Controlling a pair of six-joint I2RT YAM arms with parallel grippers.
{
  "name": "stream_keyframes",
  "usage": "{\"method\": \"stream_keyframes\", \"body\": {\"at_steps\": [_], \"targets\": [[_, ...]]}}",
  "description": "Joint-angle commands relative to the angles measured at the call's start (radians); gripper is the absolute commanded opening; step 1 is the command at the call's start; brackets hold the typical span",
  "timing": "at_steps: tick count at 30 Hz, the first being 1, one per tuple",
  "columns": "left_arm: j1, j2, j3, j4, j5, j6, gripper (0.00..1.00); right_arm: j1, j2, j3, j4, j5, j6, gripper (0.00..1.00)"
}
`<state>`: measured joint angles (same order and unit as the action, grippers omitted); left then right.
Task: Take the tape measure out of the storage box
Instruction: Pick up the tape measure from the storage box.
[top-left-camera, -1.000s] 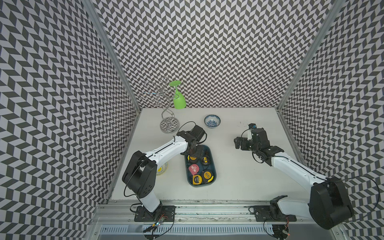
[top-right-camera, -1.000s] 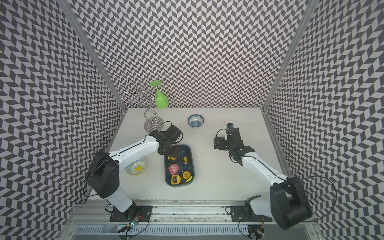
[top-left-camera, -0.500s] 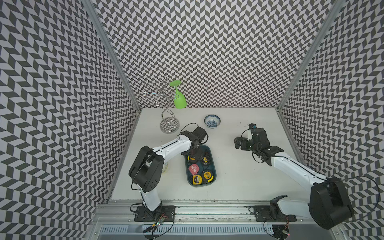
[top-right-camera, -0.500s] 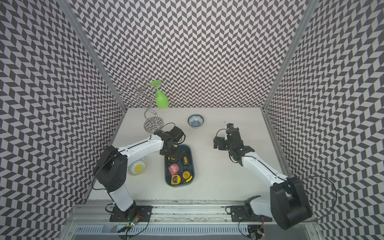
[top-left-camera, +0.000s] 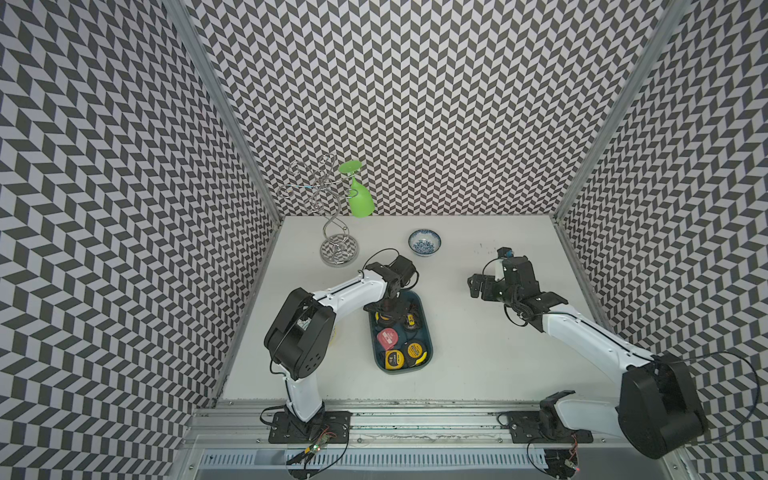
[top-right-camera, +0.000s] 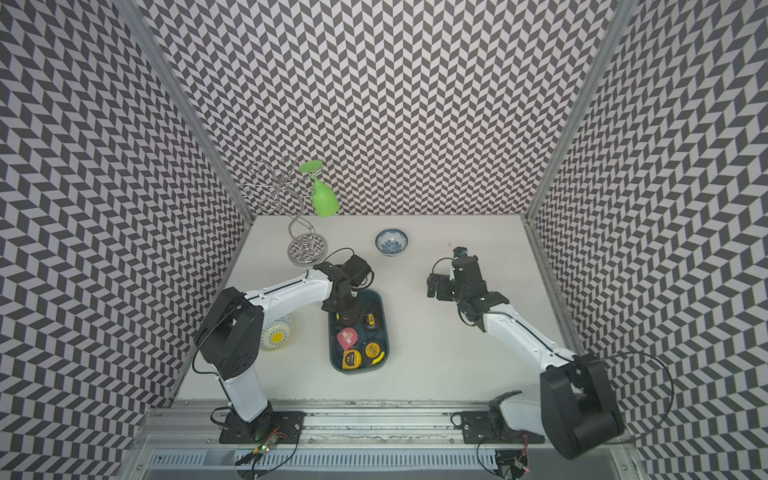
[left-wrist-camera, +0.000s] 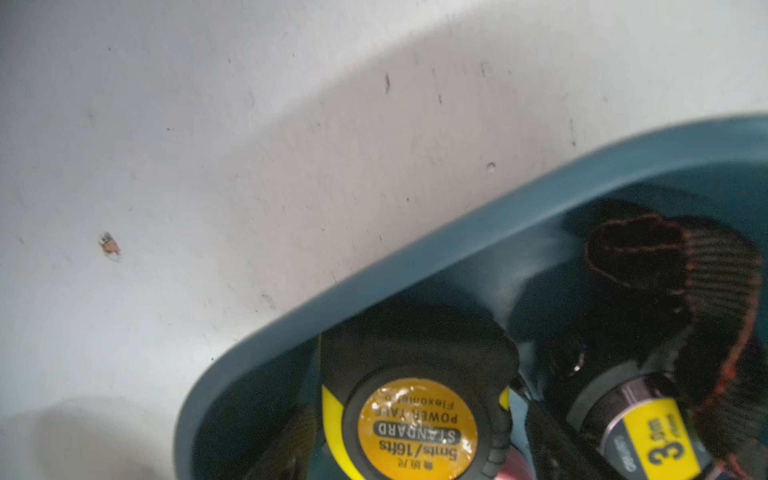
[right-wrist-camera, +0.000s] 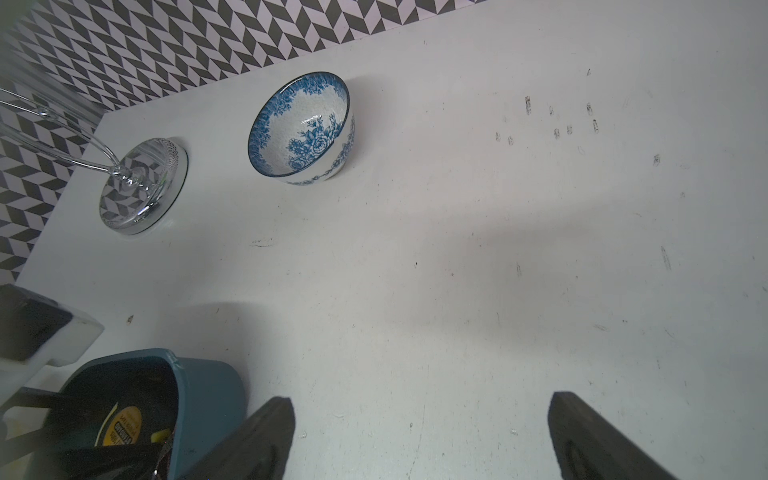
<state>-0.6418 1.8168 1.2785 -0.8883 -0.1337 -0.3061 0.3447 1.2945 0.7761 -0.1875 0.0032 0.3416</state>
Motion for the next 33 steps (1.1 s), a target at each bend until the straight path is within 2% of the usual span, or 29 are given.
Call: {"method": "stream_keyframes", "body": {"at_steps": [1, 10, 21, 24, 31, 33], "targets": [[0.001, 0.035, 0.01, -0.018, -0.006, 0.01, 0.85, 0.006, 0.005, 0.001, 0.016, 0.004, -0.002, 1.0], [0.001, 0.067, -0.027, 0.013, 0.02, 0.01, 0.83, 0.005, 0.006, -0.001, 0.012, 0.009, -0.005, 1.0], [0.001, 0.075, -0.045, 0.033, 0.036, 0.009, 0.71, 0.005, 0.011, -0.003, 0.01, 0.012, -0.003, 1.0], [0.001, 0.077, -0.047, 0.025, 0.033, 0.011, 0.59, 0.005, 0.014, -0.003, 0.012, 0.012, -0.003, 0.99], [0.001, 0.045, -0.03, 0.0, 0.01, 0.0, 0.23, 0.005, 0.015, 0.0, 0.012, 0.009, -0.004, 0.99], [0.001, 0.029, -0.019, -0.013, 0.003, -0.002, 0.18, 0.005, 0.014, 0.0, 0.011, 0.009, -0.003, 1.0]]}}
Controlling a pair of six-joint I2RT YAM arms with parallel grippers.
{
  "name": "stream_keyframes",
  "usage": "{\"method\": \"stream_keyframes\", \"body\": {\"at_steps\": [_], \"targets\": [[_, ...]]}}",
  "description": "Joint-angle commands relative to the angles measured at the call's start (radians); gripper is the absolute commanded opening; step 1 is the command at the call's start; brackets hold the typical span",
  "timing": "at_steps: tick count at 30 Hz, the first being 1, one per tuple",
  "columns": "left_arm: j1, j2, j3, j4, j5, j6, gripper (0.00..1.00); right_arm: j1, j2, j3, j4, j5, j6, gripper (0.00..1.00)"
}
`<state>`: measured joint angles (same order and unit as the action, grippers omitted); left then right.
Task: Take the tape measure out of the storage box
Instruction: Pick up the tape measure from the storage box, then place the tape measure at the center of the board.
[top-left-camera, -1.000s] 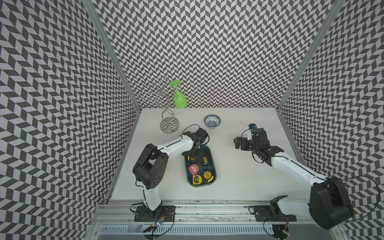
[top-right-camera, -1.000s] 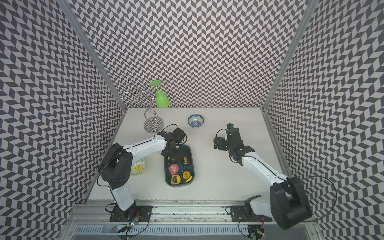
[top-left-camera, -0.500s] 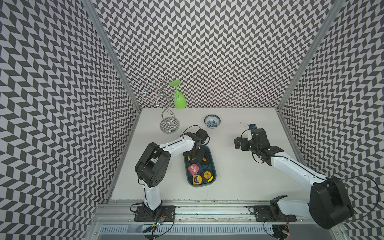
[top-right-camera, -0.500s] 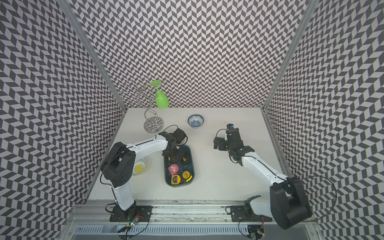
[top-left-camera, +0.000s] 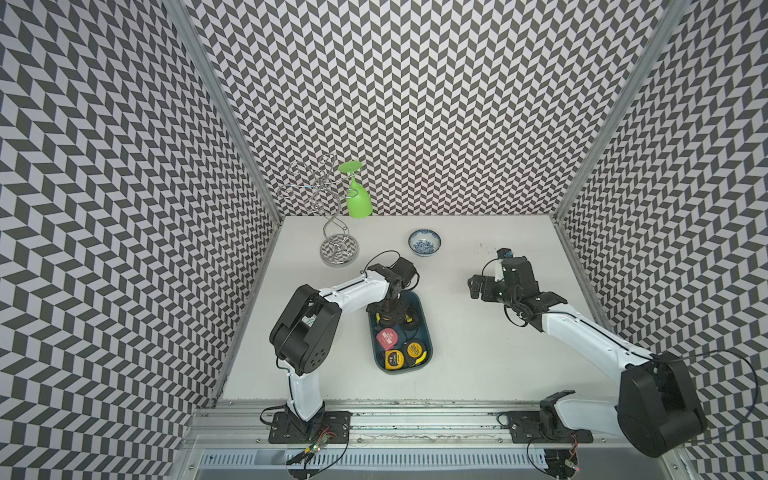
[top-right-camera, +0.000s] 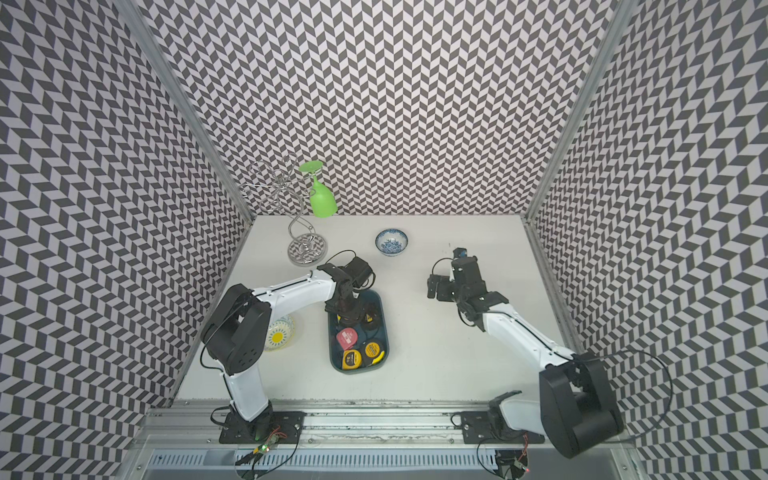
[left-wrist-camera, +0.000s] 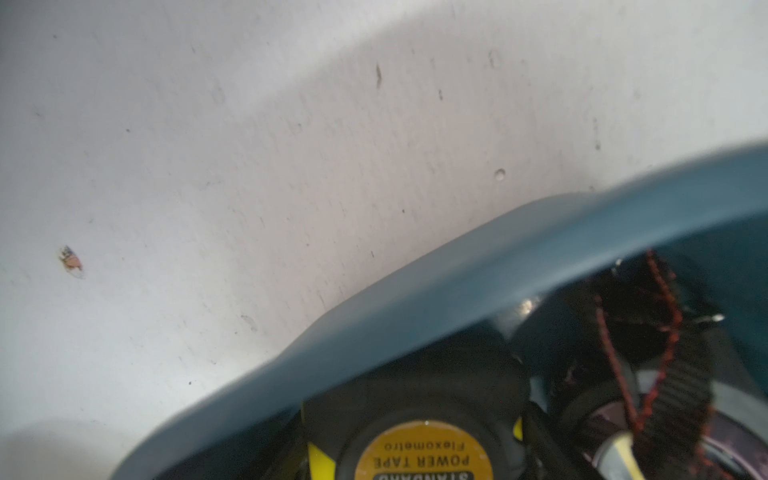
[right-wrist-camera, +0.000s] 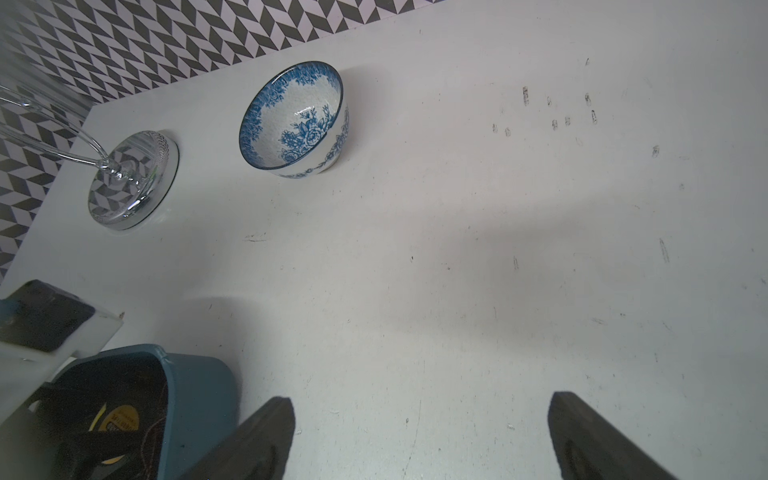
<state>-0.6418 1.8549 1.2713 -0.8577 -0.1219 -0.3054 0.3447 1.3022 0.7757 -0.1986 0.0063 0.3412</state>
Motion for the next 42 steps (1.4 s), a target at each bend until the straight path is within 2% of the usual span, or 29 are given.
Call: {"method": "stream_keyframes", "body": {"at_steps": [1, 15, 26, 33, 39, 40, 42], "targets": [[0.001, -0.017, -0.005, -0.052, -0.013, -0.006, 0.16, 0.005, 0.004, 0.0, 0.023, 0.005, -0.002, 1.0], [0.001, -0.092, 0.063, -0.123, -0.031, -0.034, 0.0, 0.005, 0.004, 0.006, 0.027, -0.007, 0.0, 1.0], [0.001, -0.157, 0.189, -0.172, -0.013, -0.083, 0.0, 0.005, -0.01, 0.003, 0.041, -0.06, -0.001, 1.0], [0.001, -0.215, 0.258, -0.148, 0.089, -0.207, 0.0, 0.008, -0.082, -0.046, 0.129, -0.197, 0.006, 1.0], [-0.002, -0.27, 0.273, -0.055, 0.202, -0.342, 0.0, 0.035, -0.195, -0.141, 0.275, -0.206, 0.007, 1.0], [-0.002, -0.277, 0.271, -0.036, 0.216, -0.363, 0.0, 0.04, -0.207, -0.15, 0.29, -0.335, 0.05, 1.0], [-0.004, -0.293, 0.263, 0.009, 0.24, -0.409, 0.0, 0.065, -0.241, -0.173, 0.329, -0.356, 0.065, 1.0]]}}
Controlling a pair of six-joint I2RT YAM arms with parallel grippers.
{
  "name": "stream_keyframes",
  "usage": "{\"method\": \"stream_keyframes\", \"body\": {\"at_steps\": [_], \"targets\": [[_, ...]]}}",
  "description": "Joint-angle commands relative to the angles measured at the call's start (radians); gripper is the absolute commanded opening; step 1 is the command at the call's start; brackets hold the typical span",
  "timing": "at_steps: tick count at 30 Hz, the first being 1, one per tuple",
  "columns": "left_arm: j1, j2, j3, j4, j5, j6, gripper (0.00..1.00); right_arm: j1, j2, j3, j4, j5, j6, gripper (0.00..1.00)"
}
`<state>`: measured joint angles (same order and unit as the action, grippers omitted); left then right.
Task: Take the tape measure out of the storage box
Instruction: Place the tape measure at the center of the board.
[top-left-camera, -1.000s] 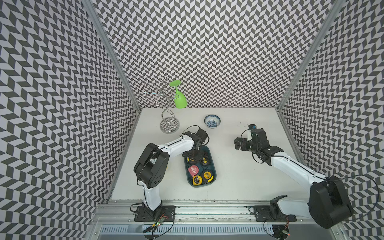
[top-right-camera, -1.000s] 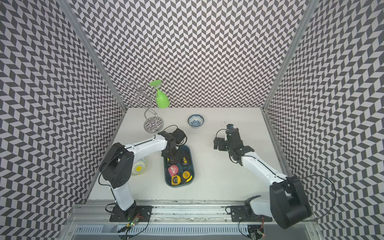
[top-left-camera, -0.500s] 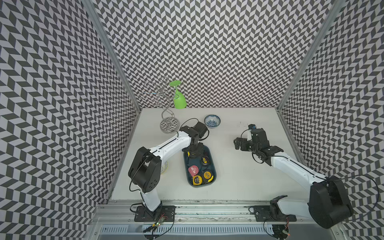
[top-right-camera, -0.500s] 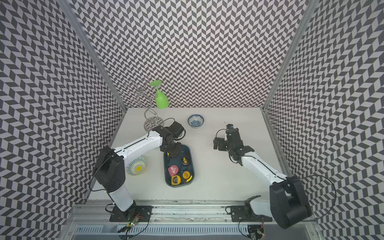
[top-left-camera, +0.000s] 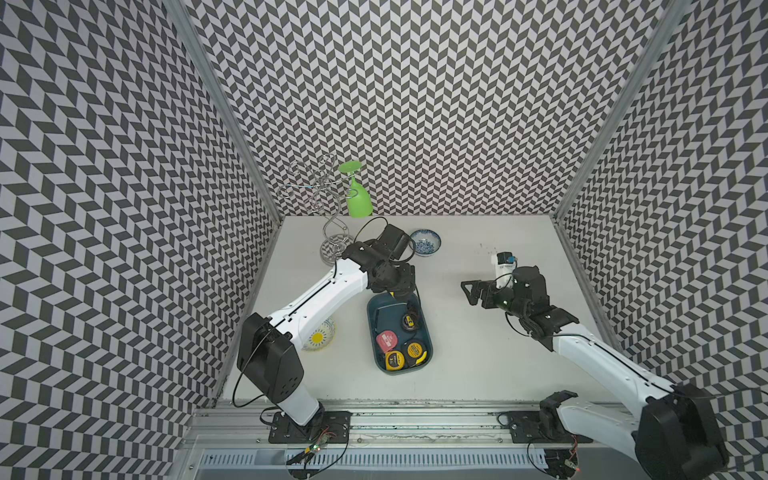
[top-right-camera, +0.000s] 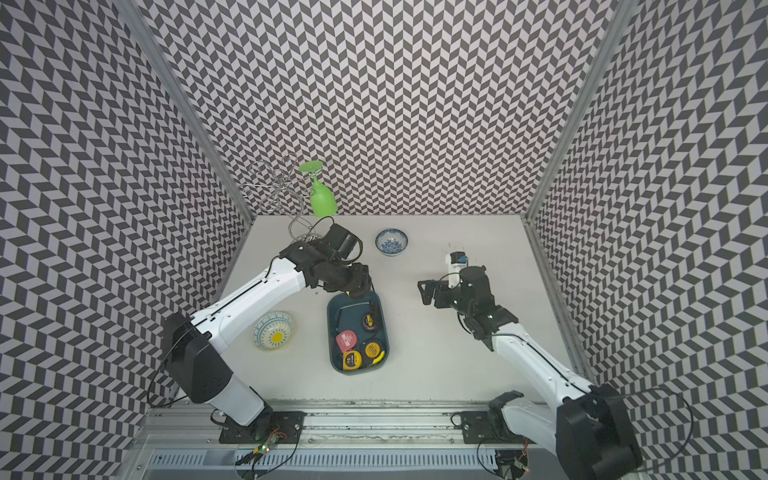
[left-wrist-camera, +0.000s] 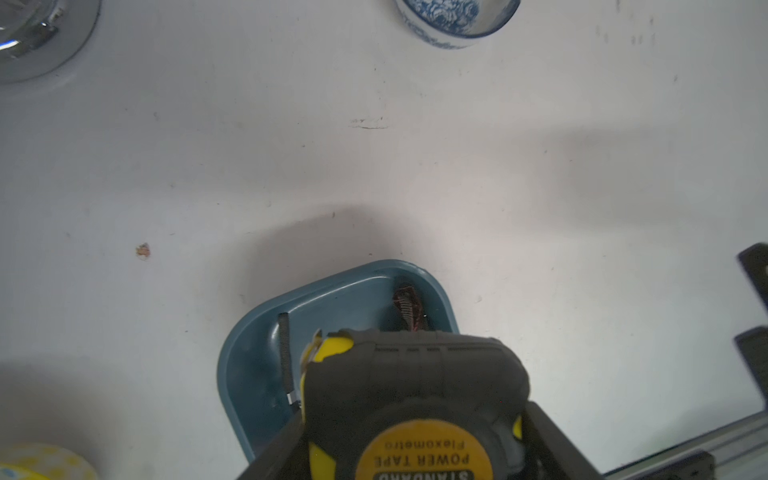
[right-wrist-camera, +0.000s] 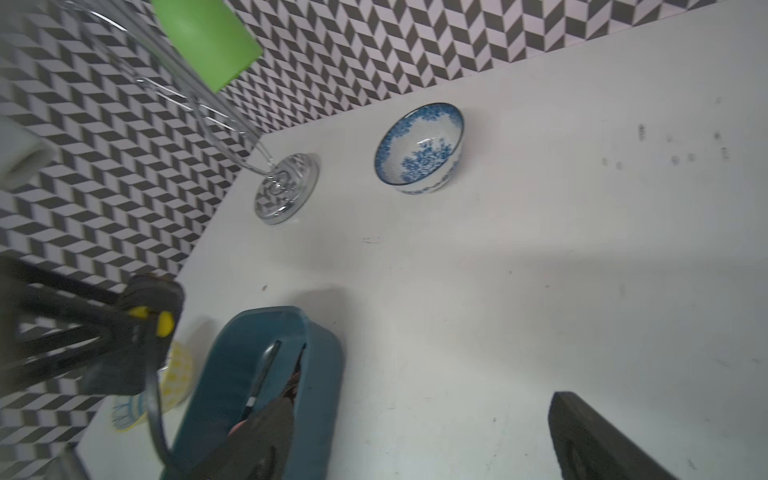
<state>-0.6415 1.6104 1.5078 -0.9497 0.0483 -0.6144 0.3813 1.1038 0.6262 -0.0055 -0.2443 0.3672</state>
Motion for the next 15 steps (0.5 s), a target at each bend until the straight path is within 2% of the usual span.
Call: {"method": "stream_keyframes", "body": {"at_steps": [1, 9, 15], "targets": [[-0.006, -0.055, 0.022, 0.121, 0.078, -0.121, 0.0, 0.041, -0.056, -0.031, 0.153, -0.109, 0.042, 1.0], [-0.028, -0.048, -0.002, 0.325, 0.09, -0.279, 0.0, 0.122, -0.12, -0.093, 0.257, -0.105, 0.075, 1.0], [-0.043, 0.014, 0.012, 0.464, 0.138, -0.36, 0.0, 0.149, -0.103, -0.087, 0.292, -0.082, 0.073, 1.0]]}}
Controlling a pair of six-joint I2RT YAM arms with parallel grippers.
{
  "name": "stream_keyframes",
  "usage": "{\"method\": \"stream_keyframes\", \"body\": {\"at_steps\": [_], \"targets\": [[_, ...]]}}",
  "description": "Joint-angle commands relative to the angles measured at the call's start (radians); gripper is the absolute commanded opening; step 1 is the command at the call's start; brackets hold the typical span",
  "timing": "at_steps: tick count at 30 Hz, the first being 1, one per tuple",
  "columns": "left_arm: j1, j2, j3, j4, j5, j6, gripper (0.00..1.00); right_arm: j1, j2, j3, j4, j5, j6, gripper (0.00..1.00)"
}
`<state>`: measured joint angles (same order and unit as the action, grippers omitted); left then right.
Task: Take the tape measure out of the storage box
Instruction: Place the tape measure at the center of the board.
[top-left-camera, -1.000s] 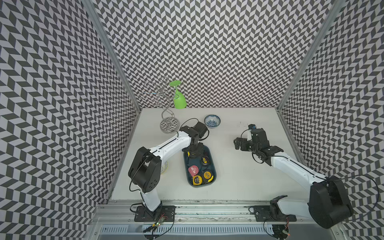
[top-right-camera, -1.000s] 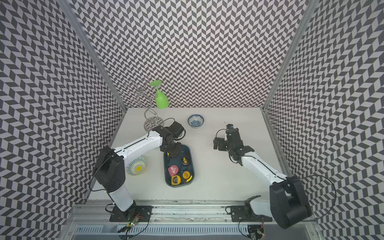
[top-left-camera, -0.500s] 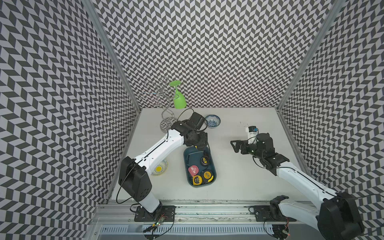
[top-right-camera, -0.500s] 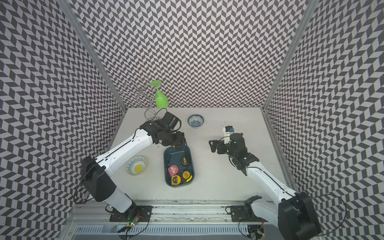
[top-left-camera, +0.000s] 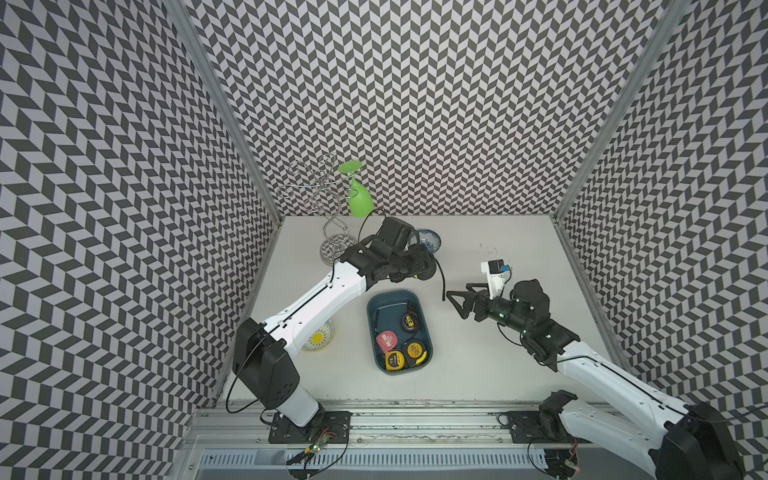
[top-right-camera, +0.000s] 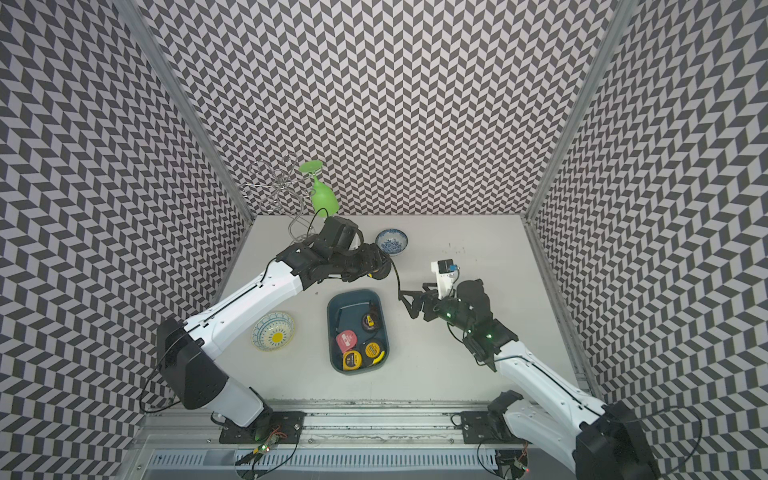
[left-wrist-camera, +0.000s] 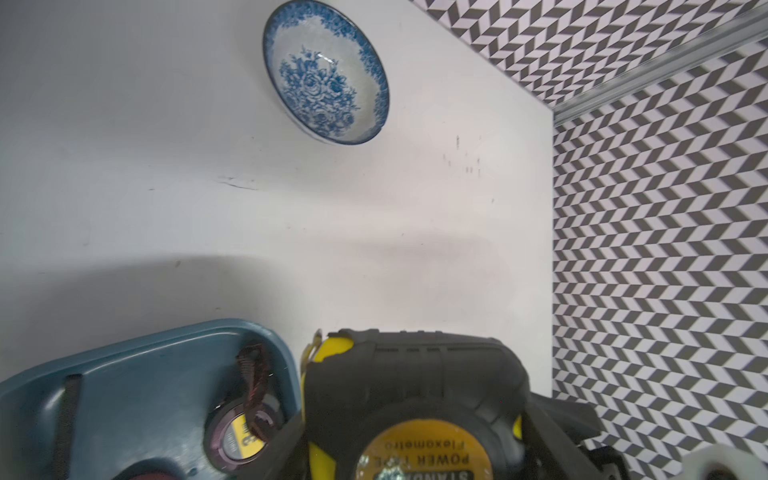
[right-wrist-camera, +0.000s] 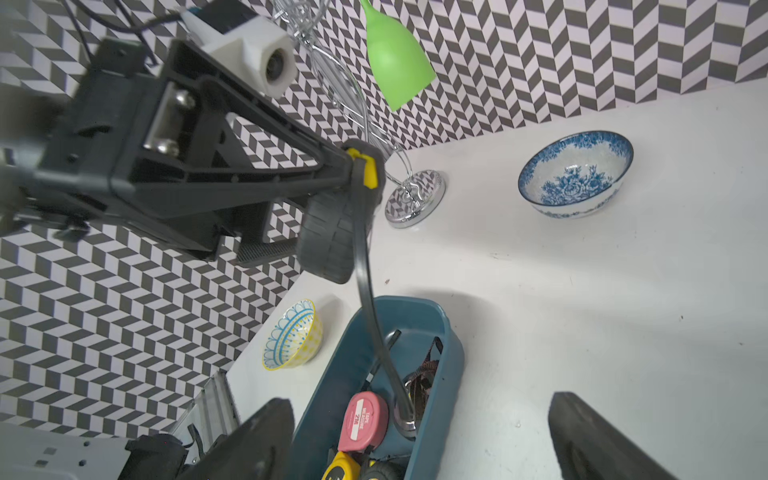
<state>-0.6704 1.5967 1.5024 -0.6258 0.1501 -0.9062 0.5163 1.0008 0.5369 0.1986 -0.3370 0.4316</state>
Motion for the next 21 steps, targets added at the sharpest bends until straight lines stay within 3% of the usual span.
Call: {"method": "stream_keyframes", "body": {"at_steps": [1, 21], "targets": [[-0.017, 0.037, 0.023, 0.153, 0.041, -0.077, 0.0, 0.018, 0.003, 0.004, 0.095, 0.017, 0.009, 1.0], [-0.089, 0.079, 0.068, 0.203, 0.094, -0.125, 0.0, 0.057, 0.109, 0.024, 0.275, 0.138, 0.126, 0.97]]}}
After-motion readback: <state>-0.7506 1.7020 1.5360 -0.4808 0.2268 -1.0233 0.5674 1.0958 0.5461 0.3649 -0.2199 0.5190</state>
